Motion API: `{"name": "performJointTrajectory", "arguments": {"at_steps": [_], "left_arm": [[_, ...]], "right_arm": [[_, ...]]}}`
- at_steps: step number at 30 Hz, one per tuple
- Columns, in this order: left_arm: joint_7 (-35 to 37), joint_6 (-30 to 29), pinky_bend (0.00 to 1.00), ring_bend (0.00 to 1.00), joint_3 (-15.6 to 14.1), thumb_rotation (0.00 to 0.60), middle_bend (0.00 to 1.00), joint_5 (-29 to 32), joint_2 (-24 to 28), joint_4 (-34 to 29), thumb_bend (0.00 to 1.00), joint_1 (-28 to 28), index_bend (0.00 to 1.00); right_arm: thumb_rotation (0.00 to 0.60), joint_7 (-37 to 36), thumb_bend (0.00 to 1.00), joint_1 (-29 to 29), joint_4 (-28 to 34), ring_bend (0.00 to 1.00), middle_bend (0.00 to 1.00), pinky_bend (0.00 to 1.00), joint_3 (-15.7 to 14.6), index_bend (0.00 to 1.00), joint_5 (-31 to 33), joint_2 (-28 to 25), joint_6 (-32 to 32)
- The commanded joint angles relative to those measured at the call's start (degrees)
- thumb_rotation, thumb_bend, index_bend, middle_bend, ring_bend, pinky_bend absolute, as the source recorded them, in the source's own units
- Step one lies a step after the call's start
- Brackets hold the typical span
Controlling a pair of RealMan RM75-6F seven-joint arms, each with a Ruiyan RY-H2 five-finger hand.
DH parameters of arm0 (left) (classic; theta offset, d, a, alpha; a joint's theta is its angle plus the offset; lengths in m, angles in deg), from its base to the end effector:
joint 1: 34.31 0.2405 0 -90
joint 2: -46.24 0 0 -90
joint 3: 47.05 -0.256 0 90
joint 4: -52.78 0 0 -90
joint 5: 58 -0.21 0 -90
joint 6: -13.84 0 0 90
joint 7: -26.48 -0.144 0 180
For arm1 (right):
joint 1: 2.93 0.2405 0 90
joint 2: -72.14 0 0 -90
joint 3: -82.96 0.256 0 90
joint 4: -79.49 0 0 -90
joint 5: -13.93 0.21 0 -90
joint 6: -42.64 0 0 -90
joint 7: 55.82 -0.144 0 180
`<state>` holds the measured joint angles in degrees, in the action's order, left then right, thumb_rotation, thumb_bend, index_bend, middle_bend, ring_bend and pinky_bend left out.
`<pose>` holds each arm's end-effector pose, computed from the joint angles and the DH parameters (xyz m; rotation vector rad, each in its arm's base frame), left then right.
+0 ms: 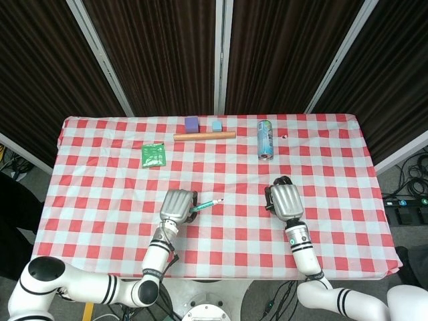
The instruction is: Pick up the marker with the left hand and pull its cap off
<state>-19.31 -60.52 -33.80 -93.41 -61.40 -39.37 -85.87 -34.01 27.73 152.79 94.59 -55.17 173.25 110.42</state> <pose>-0.0635 0.2990 -0.0855 -1.7397 -1.1077 -0.7967 -0.1971 -0.3148 -0.0379 1.5850 -0.9263 0.9330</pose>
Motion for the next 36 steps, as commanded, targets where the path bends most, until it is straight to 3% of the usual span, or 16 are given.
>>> {"name": "performJointTrajectory", "arguments": {"at_steps": [1, 8, 12, 17, 20, 31, 36], "left_arm": [[1.1, 0.6, 0.55, 0.51, -0.7, 0.6, 0.59, -0.9, 0.2, 0.9, 0.39, 1.0, 0.56], [2.4, 1.5, 0.54, 0.51, -0.8, 0.6, 0.59, -2.3, 0.2, 1.9, 0.38, 2.2, 0.56], [2.6, 1.8, 0.54, 0.51, -0.8, 0.6, 0.59, -2.9, 0.3, 1.9, 0.38, 2.7, 0.56], [3.1, 2.4, 0.54, 0.51, -0.8, 0.6, 0.59, -3.8, 0.5, 1.6, 0.38, 3.3, 0.56], [4.3, 3.4, 0.54, 0.51, -1.0, 0.6, 0.59, -5.0, 1.0, 1.4, 0.38, 3.7, 0.56], [5.3, 7.1, 0.54, 0.51, -1.2, 0.6, 0.58, -6.6, 1.2, 5.2, 0.39, 3.6, 0.55], [4.9, 8.1, 0.52, 0.47, -1.5, 0.6, 0.54, -6.3, 0.9, 6.4, 0.33, 3.7, 0.51]], "right_arm": [[0.6, -0.7, 0.27, 0.4, -2.2, 0.33, 0.65, 0.23, 0.9, 0.78, 1.2, 0.8, -1.1], [0.6, -0.7, 0.19, 1.1, -5.8, 0.31, 0.59, 0.17, 1.4, 0.7, 3.6, 2.3, -3.8], [0.6, -0.8, 0.06, 1.0, -5.1, 0.16, 0.44, 0.06, 1.3, 0.54, 4.7, 1.6, -5.6], [0.6, 0.0, 0.03, 0.7, -3.2, 0.05, 0.32, 0.0, 1.3, 0.38, 6.0, 0.4, -6.1], [0.6, 0.2, 0.03, 0.1, -1.4, 0.04, 0.31, 0.0, 1.1, 0.37, 6.1, -0.6, -5.4], [0.6, -3.9, 0.03, -7.0, 11.4, 0.01, 0.27, 0.0, 0.4, 0.31, 0.8, -9.1, 7.2], [0.6, -5.7, 0.03, -10.5, 15.2, 0.0, 0.26, 0.0, -0.9, 0.3, -2.3, -11.7, 12.7]]}}
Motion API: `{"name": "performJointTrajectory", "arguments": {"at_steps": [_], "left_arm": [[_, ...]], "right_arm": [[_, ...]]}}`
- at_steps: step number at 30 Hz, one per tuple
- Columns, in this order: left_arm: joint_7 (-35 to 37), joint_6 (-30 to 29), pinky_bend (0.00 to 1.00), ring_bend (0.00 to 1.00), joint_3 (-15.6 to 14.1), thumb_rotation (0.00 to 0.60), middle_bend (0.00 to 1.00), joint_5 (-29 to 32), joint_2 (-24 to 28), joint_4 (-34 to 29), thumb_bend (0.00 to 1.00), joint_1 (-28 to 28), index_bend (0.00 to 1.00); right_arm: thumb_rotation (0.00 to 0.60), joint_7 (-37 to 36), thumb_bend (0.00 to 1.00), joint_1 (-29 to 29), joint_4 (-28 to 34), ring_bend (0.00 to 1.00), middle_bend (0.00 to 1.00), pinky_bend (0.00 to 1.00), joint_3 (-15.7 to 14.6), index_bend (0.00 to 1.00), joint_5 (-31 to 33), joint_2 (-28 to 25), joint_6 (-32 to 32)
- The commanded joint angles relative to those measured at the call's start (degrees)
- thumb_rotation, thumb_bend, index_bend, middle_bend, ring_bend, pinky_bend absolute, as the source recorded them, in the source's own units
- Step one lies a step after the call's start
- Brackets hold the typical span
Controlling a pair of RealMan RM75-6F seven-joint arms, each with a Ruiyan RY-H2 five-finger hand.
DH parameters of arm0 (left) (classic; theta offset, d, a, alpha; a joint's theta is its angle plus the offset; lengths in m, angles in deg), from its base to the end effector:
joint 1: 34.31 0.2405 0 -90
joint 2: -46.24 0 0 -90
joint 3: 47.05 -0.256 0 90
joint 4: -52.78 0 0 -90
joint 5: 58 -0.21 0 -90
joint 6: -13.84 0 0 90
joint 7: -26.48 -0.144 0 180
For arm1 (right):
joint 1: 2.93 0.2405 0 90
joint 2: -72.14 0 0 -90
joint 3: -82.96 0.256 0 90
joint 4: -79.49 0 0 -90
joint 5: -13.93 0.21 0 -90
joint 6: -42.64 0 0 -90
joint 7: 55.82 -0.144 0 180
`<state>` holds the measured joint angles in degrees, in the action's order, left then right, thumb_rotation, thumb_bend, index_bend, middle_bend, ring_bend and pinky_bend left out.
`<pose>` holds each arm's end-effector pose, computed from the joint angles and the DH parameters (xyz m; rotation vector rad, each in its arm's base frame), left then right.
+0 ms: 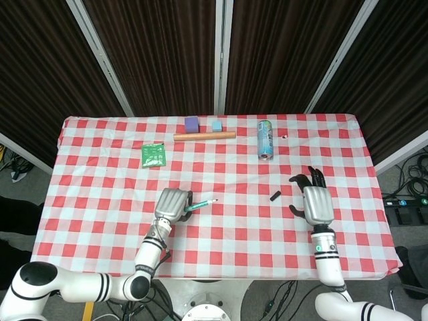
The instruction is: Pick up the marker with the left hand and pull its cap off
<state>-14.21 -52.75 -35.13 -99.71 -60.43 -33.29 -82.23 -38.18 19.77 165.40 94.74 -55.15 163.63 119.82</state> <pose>-0.0902 0.3084 -0.0926 -1.7819 -1.0928 -0.8074 -0.2249 -0.2859 0.0262 1.3557 -0.9989 1.0160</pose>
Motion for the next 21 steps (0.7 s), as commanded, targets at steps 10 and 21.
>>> {"name": "performJointTrajectory", "arguments": {"at_steps": [10, 21], "left_arm": [[-1.3, -0.2, 0.37, 0.3, -0.6, 0.6, 0.35, -0.6, -0.1, 2.0, 0.23, 0.6, 0.32], [15.8, -18.1, 0.3, 0.21, -3.1, 0.6, 0.19, -22.4, 3.5, 3.2, 0.2, 9.6, 0.28]], "right_arm": [[0.6, -3.5, 0.03, -6.6, 5.6, 0.0, 0.25, 0.0, -3.1, 0.3, -7.6, -3.4, 9.6], [0.6, -3.3, 0.03, -11.3, 6.6, 0.0, 0.23, 0.0, -7.2, 0.27, -13.6, -5.3, 14.7]]}}
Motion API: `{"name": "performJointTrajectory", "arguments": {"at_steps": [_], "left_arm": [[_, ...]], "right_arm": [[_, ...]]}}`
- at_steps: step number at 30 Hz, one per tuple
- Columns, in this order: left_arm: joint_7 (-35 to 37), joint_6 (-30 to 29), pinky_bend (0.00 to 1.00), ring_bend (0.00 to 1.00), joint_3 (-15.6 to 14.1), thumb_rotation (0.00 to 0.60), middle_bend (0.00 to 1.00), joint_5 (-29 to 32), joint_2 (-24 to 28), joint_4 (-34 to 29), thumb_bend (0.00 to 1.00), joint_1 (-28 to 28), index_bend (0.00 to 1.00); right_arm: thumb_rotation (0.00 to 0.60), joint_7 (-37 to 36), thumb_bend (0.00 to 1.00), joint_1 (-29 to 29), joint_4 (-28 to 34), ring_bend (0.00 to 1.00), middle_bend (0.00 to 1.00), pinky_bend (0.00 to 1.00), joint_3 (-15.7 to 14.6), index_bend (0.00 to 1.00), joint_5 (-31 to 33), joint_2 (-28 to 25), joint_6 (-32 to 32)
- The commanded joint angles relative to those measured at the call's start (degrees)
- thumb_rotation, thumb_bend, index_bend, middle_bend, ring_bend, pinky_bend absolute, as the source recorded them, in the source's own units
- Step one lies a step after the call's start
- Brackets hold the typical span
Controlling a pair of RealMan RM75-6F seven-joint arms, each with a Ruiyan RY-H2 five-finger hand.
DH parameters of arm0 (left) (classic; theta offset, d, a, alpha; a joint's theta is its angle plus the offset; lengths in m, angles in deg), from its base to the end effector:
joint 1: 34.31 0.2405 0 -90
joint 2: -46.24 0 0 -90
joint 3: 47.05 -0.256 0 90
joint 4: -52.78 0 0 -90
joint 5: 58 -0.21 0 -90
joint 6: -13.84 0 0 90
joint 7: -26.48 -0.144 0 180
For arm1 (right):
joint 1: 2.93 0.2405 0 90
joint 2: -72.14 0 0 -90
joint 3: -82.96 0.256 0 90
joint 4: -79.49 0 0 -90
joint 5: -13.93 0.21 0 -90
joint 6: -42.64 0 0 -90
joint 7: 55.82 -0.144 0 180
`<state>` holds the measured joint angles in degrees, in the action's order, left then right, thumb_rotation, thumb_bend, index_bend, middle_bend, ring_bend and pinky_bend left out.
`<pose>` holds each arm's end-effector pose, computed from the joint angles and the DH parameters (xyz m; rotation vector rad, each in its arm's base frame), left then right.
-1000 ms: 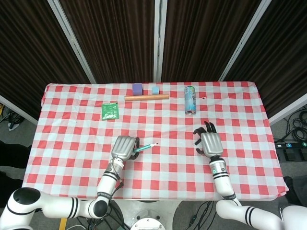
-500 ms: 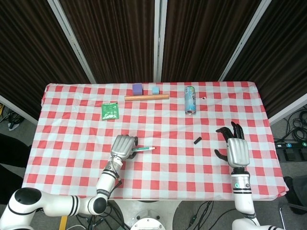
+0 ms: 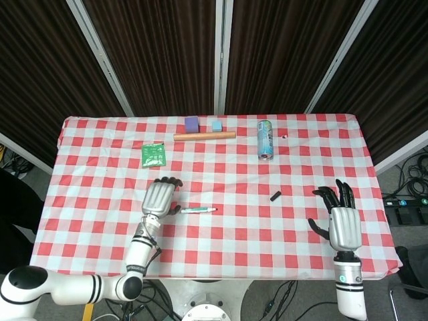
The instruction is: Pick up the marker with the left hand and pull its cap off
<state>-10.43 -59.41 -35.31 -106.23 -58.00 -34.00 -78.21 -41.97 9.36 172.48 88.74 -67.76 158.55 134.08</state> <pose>-0.1092 0.3143 -0.0616 -1.6316 -1.0341 -0.8972 -0.2365 -0.2179 0.0657 1.2537 -0.9122 1.1390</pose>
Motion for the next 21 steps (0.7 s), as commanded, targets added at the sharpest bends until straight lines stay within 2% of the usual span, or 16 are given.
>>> {"name": "performJointTrajectory", "arguments": {"at_steps": [1, 3, 6, 12, 16, 21], "left_arm": [[13.8, -14.1, 0.28, 0.19, -4.3, 0.6, 0.18, -18.4, 1.3, 6.0, 0.19, 7.5, 0.28], [14.9, -17.3, 0.25, 0.17, -5.9, 0.6, 0.18, -19.6, 2.5, 6.6, 0.18, 10.7, 0.28], [15.8, -22.5, 0.21, 0.15, -9.3, 0.6, 0.17, -20.1, 5.8, 4.2, 0.16, 17.2, 0.26], [19.3, -30.1, 0.18, 0.12, -20.1, 0.6, 0.16, -24.3, 9.5, 3.3, 0.14, 30.4, 0.23], [21.3, -33.7, 0.18, 0.12, -22.8, 0.6, 0.16, -27.2, 9.6, 5.2, 0.13, 35.9, 0.23], [21.3, -32.5, 0.18, 0.12, -23.1, 0.6, 0.16, -28.5, 12.0, 2.9, 0.13, 38.2, 0.23]], "right_arm": [[0.6, 0.7, 0.03, -1.4, -1.0, 0.0, 0.22, 0.0, -2.1, 0.26, -1.4, -0.3, 0.2], [0.6, 0.4, 0.03, -2.1, -1.5, 0.0, 0.2, 0.0, -3.7, 0.22, -2.2, -0.5, -0.3], [0.6, -0.6, 0.03, -3.7, -2.1, 0.0, 0.16, 0.0, -6.4, 0.18, -3.2, -1.0, -0.8], [0.6, 1.2, 0.03, -7.7, -3.2, 0.0, 0.12, 0.0, -10.6, 0.13, -6.1, -1.5, 1.4], [0.6, 3.5, 0.05, -10.4, -3.9, 0.0, 0.12, 0.0, -12.1, 0.12, -7.5, -0.5, 3.5], [0.6, 3.2, 0.05, -12.3, -5.1, 0.0, 0.12, 0.0, -12.8, 0.12, -8.7, 0.9, 4.2]]}}
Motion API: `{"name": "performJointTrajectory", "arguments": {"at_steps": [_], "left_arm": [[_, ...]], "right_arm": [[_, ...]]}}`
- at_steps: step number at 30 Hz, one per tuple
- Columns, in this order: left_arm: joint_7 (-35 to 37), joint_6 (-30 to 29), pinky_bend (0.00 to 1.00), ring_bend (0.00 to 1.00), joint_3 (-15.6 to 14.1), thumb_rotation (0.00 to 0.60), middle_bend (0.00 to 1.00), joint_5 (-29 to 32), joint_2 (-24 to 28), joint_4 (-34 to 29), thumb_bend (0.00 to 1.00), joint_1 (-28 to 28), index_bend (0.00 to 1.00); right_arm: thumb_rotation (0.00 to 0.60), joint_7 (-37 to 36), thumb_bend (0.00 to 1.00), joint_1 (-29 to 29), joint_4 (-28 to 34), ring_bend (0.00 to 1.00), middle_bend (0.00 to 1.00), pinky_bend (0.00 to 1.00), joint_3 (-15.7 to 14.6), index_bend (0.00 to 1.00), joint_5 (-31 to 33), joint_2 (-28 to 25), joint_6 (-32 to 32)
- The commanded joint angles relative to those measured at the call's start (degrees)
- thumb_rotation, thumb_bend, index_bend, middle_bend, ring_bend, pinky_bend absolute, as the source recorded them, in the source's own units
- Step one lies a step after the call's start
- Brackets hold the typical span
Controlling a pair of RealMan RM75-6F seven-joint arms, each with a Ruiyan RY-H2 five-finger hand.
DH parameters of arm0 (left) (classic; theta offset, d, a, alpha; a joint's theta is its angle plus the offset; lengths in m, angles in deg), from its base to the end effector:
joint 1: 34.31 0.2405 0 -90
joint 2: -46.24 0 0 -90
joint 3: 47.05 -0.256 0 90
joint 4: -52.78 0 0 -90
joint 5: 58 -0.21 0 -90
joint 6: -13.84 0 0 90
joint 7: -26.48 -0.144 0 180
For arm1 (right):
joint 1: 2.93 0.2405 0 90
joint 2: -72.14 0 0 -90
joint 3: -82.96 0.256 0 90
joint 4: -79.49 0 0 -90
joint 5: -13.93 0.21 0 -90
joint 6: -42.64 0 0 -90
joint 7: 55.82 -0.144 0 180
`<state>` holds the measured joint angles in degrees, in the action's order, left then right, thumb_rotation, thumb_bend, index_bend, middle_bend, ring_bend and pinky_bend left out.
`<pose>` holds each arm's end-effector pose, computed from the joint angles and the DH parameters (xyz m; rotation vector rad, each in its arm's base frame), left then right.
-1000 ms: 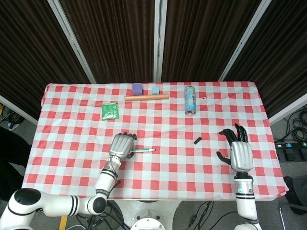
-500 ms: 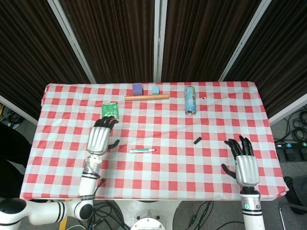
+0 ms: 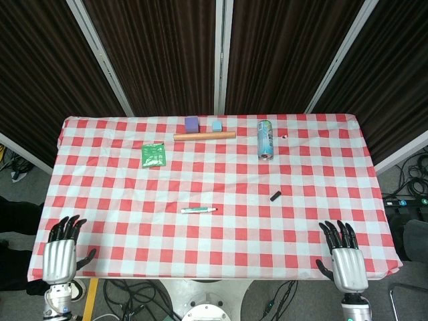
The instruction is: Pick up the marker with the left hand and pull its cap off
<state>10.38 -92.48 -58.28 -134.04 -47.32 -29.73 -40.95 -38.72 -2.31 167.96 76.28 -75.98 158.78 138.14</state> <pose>-0.2854 0.1336 0.0348 -1.2295 -0.9009 -0.8826 -0.2721 -0.1225 0.0447 1.3903 -0.9272 0.9227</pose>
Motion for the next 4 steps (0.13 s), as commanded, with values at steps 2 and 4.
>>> {"name": "performJointTrajectory", "arguments": {"at_steps": [2, 4], "left_arm": [[0.6, 0.9, 0.18, 0.12, 0.5, 0.6, 0.16, -1.5, 2.0, -2.3, 0.13, 1.4, 0.23], [0.7, 1.6, 0.18, 0.12, 1.1, 0.6, 0.16, -2.2, 2.2, -2.7, 0.13, 1.9, 0.23]], "right_arm": [[0.6, -0.3, 0.05, -1.1, -1.4, 0.0, 0.12, 0.0, -0.3, 0.12, -0.7, 1.2, 0.0], [0.6, -0.5, 0.05, -1.4, -1.9, 0.0, 0.12, 0.0, 0.0, 0.12, -0.6, 1.6, -0.5]]}}
